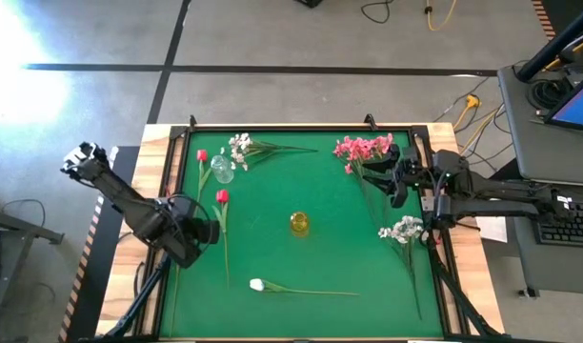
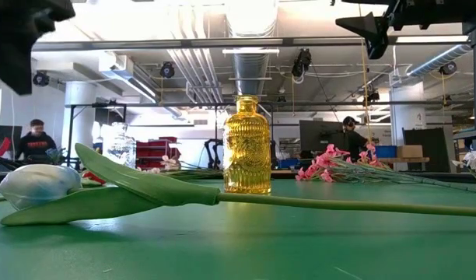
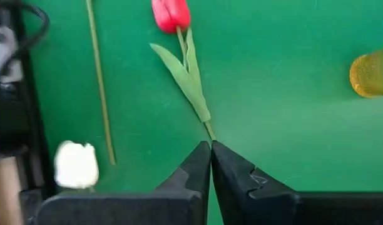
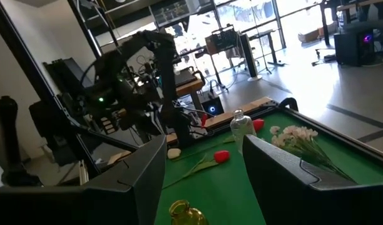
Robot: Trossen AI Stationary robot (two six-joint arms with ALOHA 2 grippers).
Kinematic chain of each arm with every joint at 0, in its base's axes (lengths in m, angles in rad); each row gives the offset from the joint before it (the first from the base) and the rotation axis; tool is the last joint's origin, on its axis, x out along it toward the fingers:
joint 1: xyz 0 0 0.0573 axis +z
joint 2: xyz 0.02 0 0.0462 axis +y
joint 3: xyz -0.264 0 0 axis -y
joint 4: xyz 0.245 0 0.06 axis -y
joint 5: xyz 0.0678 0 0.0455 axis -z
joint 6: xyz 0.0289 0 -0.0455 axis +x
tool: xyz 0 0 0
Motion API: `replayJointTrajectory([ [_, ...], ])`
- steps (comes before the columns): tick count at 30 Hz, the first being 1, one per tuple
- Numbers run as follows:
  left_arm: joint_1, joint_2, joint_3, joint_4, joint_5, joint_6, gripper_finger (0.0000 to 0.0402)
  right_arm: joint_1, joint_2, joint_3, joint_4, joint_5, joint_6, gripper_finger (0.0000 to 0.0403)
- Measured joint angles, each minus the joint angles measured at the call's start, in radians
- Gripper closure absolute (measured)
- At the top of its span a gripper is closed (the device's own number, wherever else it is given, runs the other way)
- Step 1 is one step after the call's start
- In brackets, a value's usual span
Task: Sort flowers into vase by color
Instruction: Put the bottom red tulip into the yellow vase
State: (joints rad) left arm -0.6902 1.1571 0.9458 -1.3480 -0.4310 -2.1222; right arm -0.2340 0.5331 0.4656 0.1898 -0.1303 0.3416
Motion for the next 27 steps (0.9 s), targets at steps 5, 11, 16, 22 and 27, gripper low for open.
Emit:
replayJointTrajectory([
  [5, 0.032, 0.052, 0.039, -0.029, -0.029, 0.043, 0.0346, 0.000, 0.000, 0.000, -0.004, 0.000, 0.012, 0.0199],
  [11, 0.094, 0.084, 0.025, -0.028, -0.030, 0.074, 0.0271, 0.000, 0.000, 0.000, -0.032, -0.001, 0.059, 0.0199],
  [16, 0.172, 0.112, -0.004, 0.067, -0.031, 0.186, 0.0233, 0.000, 0.000, 0.000, -0.064, -0.001, 0.059, 0.0199],
  [22, 0.279, 0.148, -0.095, 0.193, -0.024, 0.293, 0.0236, 0.000, 0.000, 0.000, -0.076, -0.002, 0.059, 0.0200],
  [27, 0.292, 0.171, -0.187, 0.313, -0.003, 0.290, 0.0240, 0.000, -0.001, 0.000, -0.082, -0.003, 0.059, 0.0199],
])
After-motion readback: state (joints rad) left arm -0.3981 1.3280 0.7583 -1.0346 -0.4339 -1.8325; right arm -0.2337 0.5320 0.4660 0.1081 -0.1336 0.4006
